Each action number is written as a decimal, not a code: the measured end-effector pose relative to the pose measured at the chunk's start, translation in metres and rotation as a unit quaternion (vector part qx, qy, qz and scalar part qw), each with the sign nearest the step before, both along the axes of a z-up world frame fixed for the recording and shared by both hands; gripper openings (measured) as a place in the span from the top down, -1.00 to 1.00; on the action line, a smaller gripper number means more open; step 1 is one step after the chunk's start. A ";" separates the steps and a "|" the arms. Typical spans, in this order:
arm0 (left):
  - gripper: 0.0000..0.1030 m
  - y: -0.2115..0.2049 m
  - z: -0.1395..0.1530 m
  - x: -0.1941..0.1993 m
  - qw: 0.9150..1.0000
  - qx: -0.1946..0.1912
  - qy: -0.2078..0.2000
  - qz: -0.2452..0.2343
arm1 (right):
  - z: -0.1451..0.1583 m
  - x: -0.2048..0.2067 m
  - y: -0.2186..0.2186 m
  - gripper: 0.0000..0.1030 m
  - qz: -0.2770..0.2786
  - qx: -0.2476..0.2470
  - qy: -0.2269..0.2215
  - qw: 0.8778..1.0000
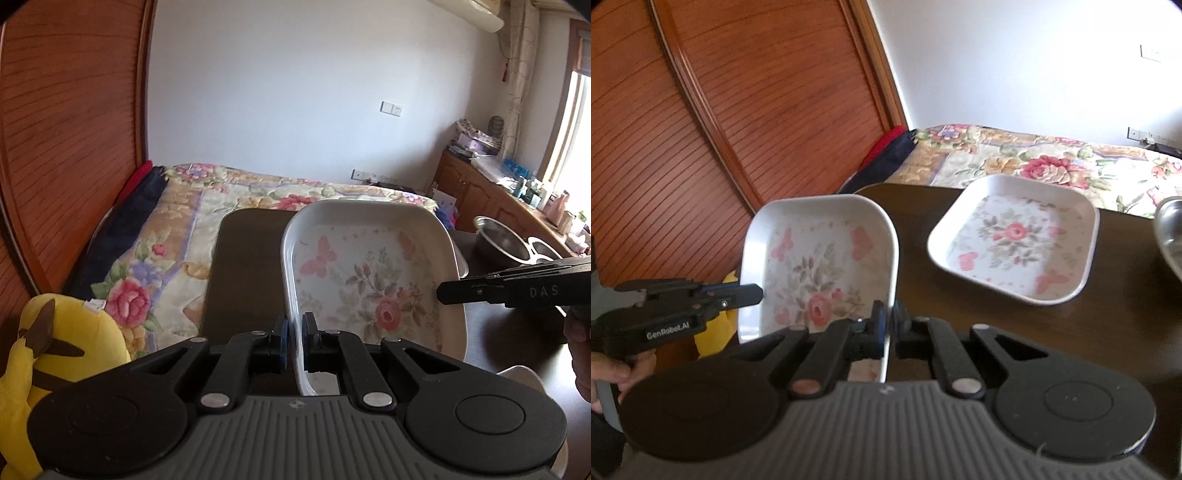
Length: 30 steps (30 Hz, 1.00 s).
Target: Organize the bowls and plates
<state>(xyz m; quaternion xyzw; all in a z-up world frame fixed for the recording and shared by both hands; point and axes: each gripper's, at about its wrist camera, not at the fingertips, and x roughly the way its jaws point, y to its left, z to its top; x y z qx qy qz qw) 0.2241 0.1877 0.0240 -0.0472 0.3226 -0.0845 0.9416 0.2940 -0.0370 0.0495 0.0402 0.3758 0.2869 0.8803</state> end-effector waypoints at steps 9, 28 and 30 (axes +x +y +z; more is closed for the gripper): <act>0.33 -0.030 0.016 -0.018 1.000 0.004 -0.021 -0.022 | 0.015 -0.023 -0.033 0.89 -0.020 0.006 -0.025 0.999; 0.32 -0.084 0.019 -0.093 0.996 0.003 -0.043 -0.073 | 0.021 -0.095 -0.092 0.89 -0.055 0.004 -0.049 0.997; 0.32 -0.086 0.016 -0.101 0.996 0.002 -0.041 -0.075 | 0.019 -0.104 -0.096 0.89 -0.054 0.003 -0.050 0.997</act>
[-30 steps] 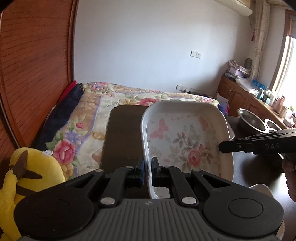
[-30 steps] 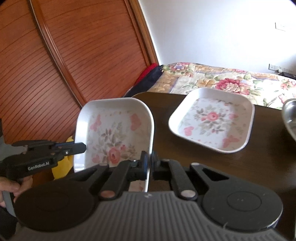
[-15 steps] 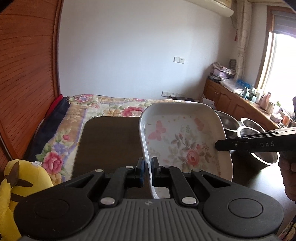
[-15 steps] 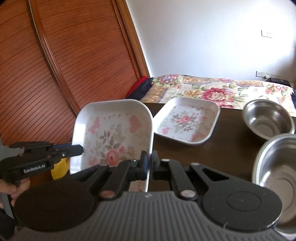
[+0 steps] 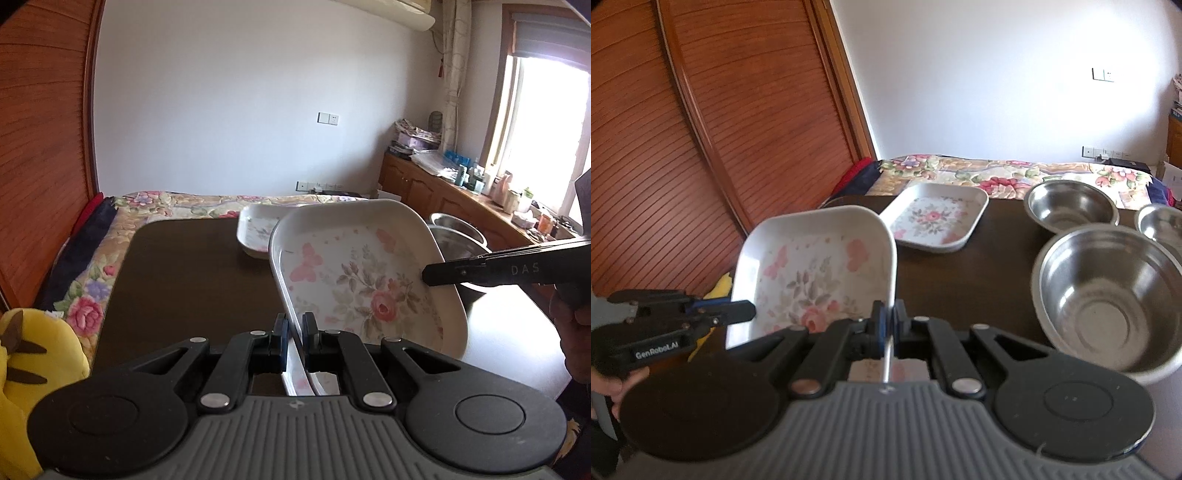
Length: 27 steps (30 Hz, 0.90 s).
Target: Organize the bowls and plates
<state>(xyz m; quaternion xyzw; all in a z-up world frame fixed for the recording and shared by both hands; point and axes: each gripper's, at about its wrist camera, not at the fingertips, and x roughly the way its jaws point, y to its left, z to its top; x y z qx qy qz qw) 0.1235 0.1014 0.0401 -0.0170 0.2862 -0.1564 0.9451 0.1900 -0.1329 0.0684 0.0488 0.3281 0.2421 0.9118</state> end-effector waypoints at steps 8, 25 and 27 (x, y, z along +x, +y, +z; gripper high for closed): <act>0.32 -0.006 -0.010 -0.013 1.000 -0.004 0.008 -0.018 | -0.011 -0.019 -0.011 0.89 0.005 -0.003 0.009 1.000; 0.33 -0.007 -0.036 0.003 0.999 0.000 0.040 -0.015 | -0.039 -0.023 -0.010 0.89 0.007 -0.003 0.033 0.999; 0.33 -0.009 -0.038 0.003 0.999 0.003 0.042 -0.013 | -0.040 -0.022 -0.008 0.89 0.007 -0.006 0.034 0.999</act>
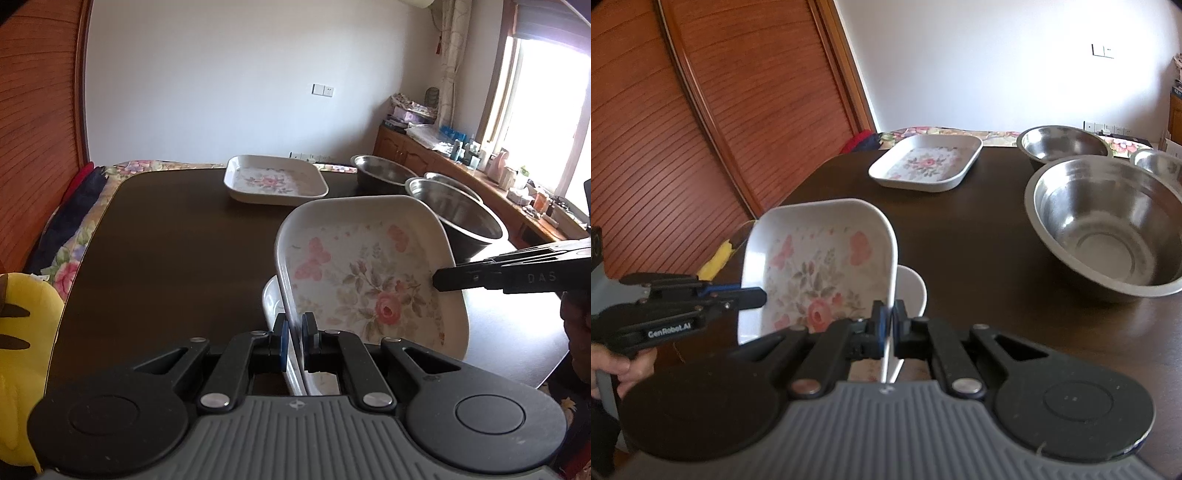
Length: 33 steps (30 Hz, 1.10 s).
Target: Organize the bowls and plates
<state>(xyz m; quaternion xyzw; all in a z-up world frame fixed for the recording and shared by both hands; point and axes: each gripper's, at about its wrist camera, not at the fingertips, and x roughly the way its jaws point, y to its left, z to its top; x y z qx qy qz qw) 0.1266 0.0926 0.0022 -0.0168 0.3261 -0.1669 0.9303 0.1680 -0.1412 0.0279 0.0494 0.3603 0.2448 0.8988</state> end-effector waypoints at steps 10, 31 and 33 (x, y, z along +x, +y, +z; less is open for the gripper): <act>0.32 0.003 -0.006 0.008 1.000 -0.003 0.006 0.009 | -0.007 0.002 0.005 0.87 -0.004 -0.007 -0.001 1.000; 0.31 -0.003 -0.012 0.016 1.000 0.014 0.001 0.022 | -0.017 -0.003 0.004 0.83 -0.022 -0.003 -0.010 1.000; 0.31 -0.002 -0.013 0.016 1.000 0.015 0.000 0.024 | -0.017 -0.004 0.005 0.82 -0.021 -0.008 -0.016 1.000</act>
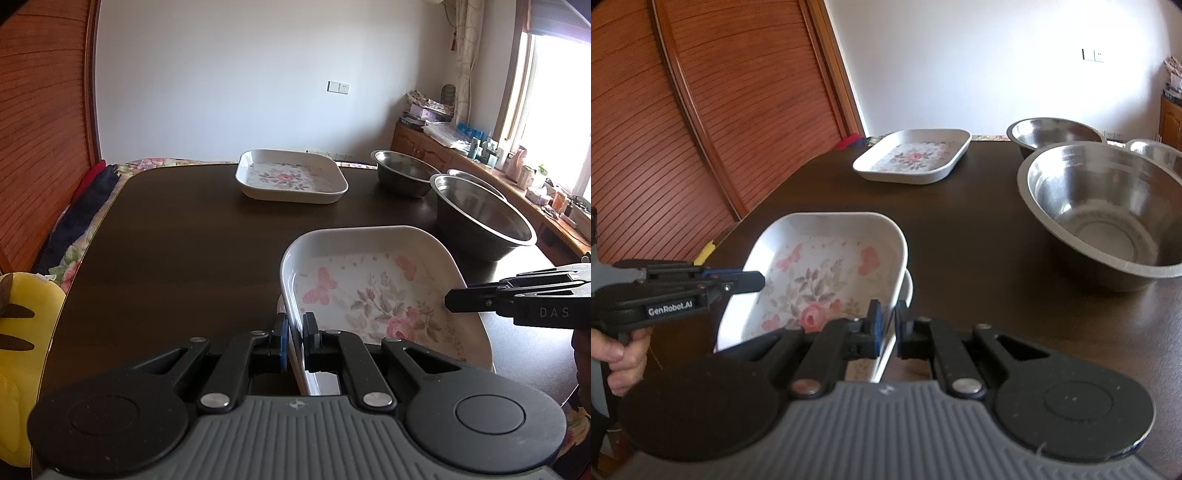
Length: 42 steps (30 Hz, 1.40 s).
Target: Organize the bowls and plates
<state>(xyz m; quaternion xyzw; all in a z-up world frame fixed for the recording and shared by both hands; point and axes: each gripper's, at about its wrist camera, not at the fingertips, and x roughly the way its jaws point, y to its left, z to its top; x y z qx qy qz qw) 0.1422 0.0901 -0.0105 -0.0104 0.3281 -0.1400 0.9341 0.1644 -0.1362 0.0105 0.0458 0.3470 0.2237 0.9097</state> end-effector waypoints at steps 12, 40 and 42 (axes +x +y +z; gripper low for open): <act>0.31 0.002 0.000 -0.002 1.000 -0.008 -0.007 0.007 | 0.004 -0.005 -0.004 0.78 -0.003 -0.003 -0.031 0.999; -0.89 -0.033 0.026 -0.047 0.991 0.023 -0.128 -0.002 | 0.017 -0.042 -0.029 0.72 -0.030 0.008 -0.146 0.989; -0.93 -0.034 0.028 -0.048 0.991 0.024 -0.133 -0.002 | 0.019 -0.042 -0.030 0.60 -0.032 0.003 -0.150 0.988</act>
